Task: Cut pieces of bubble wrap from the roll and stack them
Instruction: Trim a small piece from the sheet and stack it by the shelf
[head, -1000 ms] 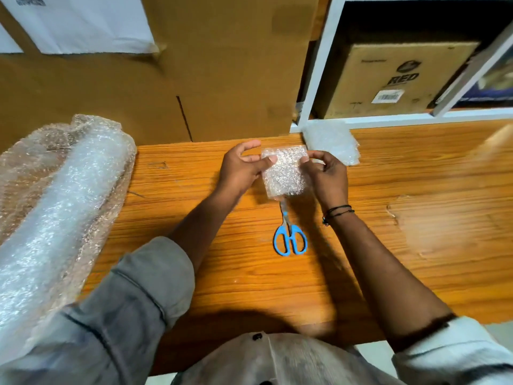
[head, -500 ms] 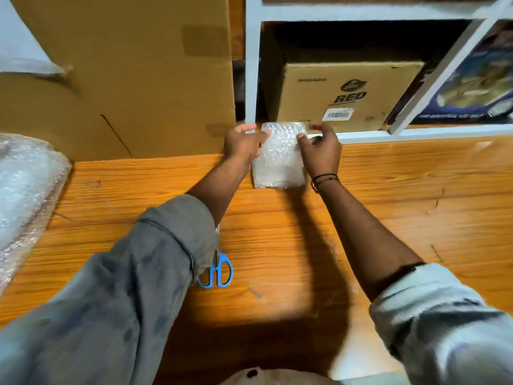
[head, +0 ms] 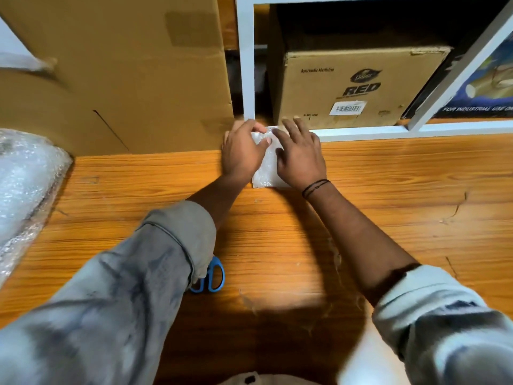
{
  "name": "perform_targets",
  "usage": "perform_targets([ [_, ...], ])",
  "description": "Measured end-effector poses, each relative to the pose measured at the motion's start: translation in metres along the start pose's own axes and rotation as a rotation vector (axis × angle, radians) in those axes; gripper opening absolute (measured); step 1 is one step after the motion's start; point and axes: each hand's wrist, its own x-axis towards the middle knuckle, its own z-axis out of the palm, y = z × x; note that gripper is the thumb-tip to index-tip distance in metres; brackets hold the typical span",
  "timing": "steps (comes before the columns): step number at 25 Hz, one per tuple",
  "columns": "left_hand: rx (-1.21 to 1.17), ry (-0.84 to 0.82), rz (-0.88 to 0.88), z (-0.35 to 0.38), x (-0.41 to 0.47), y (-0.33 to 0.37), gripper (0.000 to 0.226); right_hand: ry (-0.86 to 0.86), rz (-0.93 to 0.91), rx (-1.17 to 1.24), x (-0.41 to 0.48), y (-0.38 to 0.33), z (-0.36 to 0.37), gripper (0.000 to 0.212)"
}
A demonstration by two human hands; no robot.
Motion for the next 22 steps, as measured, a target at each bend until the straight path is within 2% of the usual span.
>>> perform_targets([
  [3,0.240,-0.077,0.127,-0.002,-0.009,-0.002,0.021,-0.213,-0.021,-0.028,-0.012,-0.002,0.013,0.052],
  [7,0.469,-0.209,0.280,-0.005,-0.015,-0.012,0.037,-0.340,0.022,-0.049,-0.019,-0.005,0.020,0.065],
  [10,0.584,-0.336,0.294,-0.001,-0.020,-0.024,0.050,-0.400,0.084,-0.050,-0.027,-0.007,0.027,0.073],
  [13,0.612,-0.382,0.311,0.004,-0.029,-0.042,0.061,-0.418,0.124,-0.045,-0.033,-0.011,0.033,0.074],
  [17,0.570,-0.383,0.260,0.014,-0.038,-0.049,0.062,-0.429,0.185,0.045,-0.034,-0.012,0.035,0.071],
  [22,0.544,-0.421,0.228,0.017,-0.038,-0.054,0.061,-0.461,0.170,0.083,-0.032,-0.008,0.035,0.072],
])
